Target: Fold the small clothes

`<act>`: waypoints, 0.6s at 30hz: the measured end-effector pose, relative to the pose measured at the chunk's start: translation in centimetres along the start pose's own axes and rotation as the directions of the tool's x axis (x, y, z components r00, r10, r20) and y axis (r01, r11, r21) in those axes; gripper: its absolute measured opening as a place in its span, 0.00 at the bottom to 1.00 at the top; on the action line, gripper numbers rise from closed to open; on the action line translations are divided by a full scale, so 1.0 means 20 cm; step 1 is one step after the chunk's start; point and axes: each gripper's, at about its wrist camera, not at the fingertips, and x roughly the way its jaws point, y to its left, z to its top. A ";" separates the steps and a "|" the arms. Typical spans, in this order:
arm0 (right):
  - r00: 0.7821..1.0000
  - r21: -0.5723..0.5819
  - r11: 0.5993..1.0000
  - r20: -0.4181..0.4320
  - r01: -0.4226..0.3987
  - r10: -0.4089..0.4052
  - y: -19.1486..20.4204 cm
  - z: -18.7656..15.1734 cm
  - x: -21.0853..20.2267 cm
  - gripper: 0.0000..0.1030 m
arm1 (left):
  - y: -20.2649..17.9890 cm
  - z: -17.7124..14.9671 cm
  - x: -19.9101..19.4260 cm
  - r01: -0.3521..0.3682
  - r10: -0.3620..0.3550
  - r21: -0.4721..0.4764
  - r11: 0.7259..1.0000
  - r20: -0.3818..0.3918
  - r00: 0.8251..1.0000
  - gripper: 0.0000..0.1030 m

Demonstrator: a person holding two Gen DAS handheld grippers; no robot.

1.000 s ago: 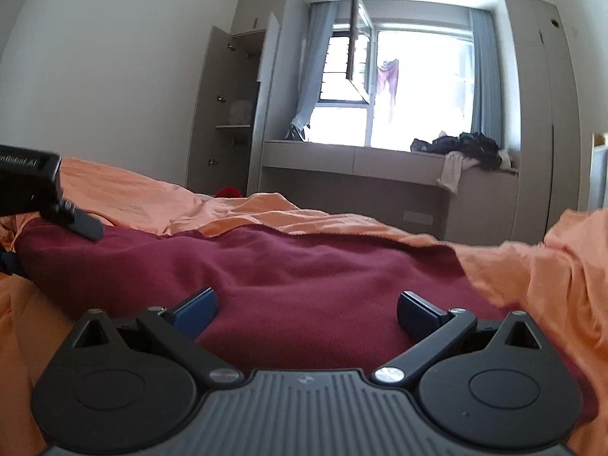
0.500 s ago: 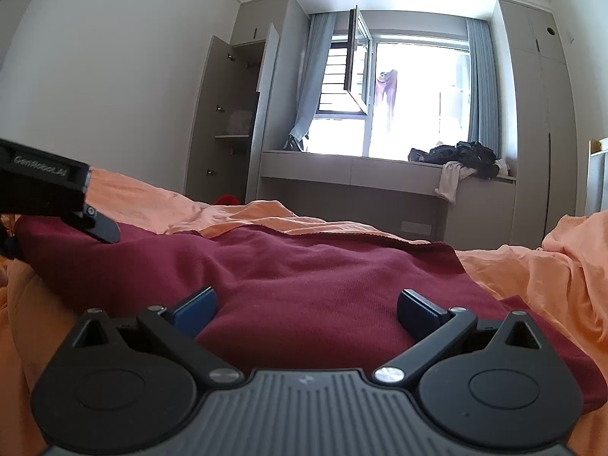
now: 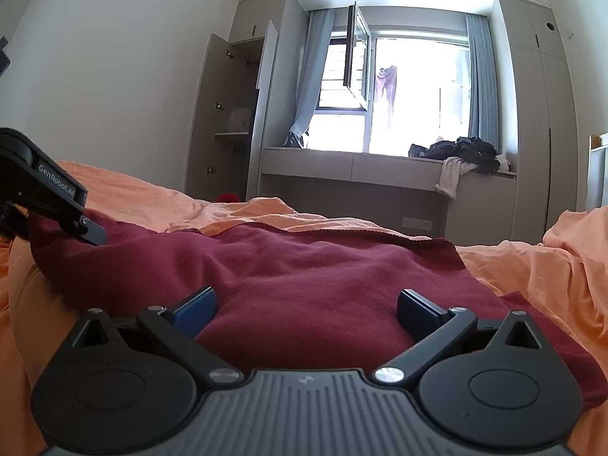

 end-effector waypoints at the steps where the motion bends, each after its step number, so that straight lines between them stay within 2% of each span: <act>1: 1.000 -0.004 1.000 -0.007 -0.003 0.003 0.00 0.01 0.00 1.00 | -0.01 0.01 0.00 0.005 -0.005 0.008 1.000 0.004 1.000 0.20; 6: 0.999 -0.027 0.999 -0.048 -0.019 0.017 -0.01 0.05 0.01 1.00 | -0.10 0.10 -0.05 0.068 -0.071 0.064 0.996 0.056 0.996 0.16; 9: 0.996 -0.035 0.999 -0.086 -0.033 0.030 -0.02 0.08 -0.01 1.00 | -0.21 0.16 -0.08 0.101 -0.114 0.139 0.985 0.084 0.990 0.16; 15: 0.987 -0.099 0.990 -0.137 -0.103 0.089 -0.08 0.18 -0.09 1.00 | -0.47 0.29 -0.14 0.179 -0.217 0.278 0.944 0.113 0.970 0.15; 18: 0.982 -0.071 0.988 -0.138 -0.139 0.128 -0.19 0.23 -0.14 1.00 | -0.61 0.32 -0.17 0.216 -0.268 0.328 0.920 0.122 0.956 0.15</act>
